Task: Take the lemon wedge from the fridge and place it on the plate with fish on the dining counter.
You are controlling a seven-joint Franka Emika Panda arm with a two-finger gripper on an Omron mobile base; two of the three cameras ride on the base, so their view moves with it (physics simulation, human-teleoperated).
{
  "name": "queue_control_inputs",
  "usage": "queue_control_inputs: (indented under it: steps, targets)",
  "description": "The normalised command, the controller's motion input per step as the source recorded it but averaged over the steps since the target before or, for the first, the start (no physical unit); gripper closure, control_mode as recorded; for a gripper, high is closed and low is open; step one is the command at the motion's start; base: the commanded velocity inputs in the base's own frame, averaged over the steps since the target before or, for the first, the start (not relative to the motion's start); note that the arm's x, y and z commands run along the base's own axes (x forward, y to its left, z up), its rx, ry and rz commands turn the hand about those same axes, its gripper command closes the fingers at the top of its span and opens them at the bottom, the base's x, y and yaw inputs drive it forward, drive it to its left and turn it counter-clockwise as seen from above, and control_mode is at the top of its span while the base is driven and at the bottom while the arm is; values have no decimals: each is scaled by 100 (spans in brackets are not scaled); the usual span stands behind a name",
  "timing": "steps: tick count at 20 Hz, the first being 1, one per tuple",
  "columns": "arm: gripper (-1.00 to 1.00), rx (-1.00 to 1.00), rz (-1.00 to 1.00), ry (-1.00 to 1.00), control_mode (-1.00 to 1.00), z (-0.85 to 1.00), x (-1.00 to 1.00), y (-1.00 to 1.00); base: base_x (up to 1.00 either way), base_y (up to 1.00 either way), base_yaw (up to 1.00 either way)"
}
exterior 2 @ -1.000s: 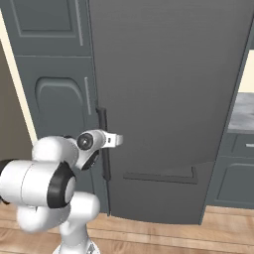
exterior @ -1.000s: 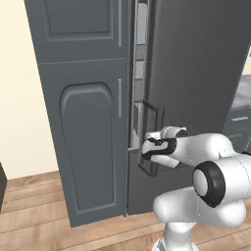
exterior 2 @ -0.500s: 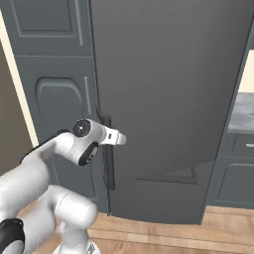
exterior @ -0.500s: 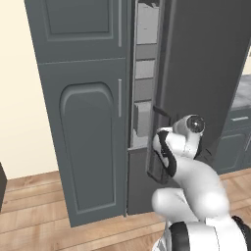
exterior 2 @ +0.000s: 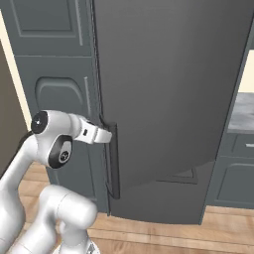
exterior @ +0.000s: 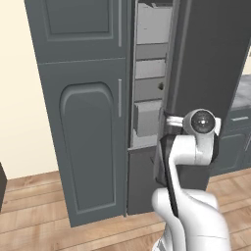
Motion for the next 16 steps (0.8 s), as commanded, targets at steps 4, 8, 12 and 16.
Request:
queue_control_inputs:
  steps: [4, 8, 12, 16]
  targets:
    - [-100, 0, -8, -11, -100, 100, -98, 31, 0, 0, 0]
    - [-100, 0, -3, -9, -100, 100, -67, 62, 0, 0, 0]
    - [-100, 0, -3, -4, -100, 98, -31, 98, 0, 0, 0]
    - [-100, 0, -4, 0, -100, 48, -2, 100, 0, 0, 0]
